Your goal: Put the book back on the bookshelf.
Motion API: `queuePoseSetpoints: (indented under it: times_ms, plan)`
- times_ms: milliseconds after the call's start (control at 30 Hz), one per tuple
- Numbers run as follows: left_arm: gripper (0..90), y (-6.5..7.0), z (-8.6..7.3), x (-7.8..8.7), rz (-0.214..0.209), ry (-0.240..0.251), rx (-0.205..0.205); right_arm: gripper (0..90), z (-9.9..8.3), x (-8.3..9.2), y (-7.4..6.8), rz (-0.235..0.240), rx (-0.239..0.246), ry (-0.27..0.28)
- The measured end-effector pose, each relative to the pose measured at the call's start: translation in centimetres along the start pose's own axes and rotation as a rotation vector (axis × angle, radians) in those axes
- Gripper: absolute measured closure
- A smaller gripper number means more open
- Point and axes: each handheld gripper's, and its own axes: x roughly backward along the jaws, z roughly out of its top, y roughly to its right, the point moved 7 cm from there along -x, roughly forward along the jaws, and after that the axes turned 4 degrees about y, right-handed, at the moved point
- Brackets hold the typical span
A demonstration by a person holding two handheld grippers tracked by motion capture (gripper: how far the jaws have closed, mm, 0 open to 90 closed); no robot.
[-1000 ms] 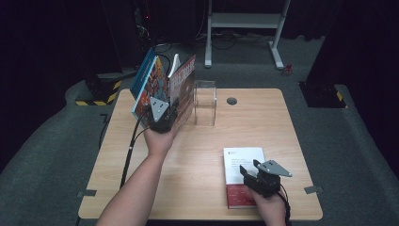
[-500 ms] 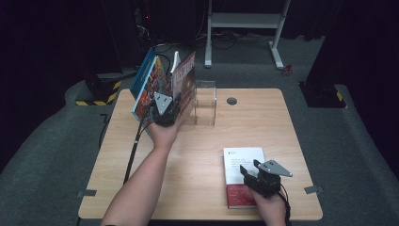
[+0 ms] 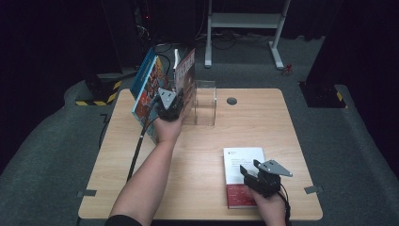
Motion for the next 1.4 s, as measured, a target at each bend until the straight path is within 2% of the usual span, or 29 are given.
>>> queuePoseSetpoints:
  times_ms: [333, 567, 833, 1100, 1333, 1400]
  plan:
    - [84.0, 0.5, -0.9, -1.0, 0.009, 0.006, 0.017, 39.6, 0.0, 0.0, 0.0, -0.001, -0.002, -0.002]
    - [84.1, 0.6, -1.8, -1.7, 0.018, 0.003, 0.008, 39.6, 0.0, 0.0, 0.0, 0.002, -0.002, -0.004]
    - [84.1, 0.6, -2.0, -2.0, 0.022, 0.017, 0.020, 39.6, 0.0, 0.0, -0.1, 0.001, 0.001, -0.007]
    - [84.0, 0.6, -2.2, -2.0, 0.024, 0.031, 0.032, 39.7, -0.1, 0.0, -0.1, 0.000, 0.005, -0.010]
    - [83.4, 1.0, -3.1, -1.3, 0.012, 0.018, 0.039, 39.7, -0.1, 0.0, -0.2, 0.003, 0.003, -0.011]
    - [83.1, 1.1, -3.4, -0.9, 0.012, 0.009, 0.046, 39.7, -0.1, -0.1, -0.2, 0.003, 0.017, -0.010]
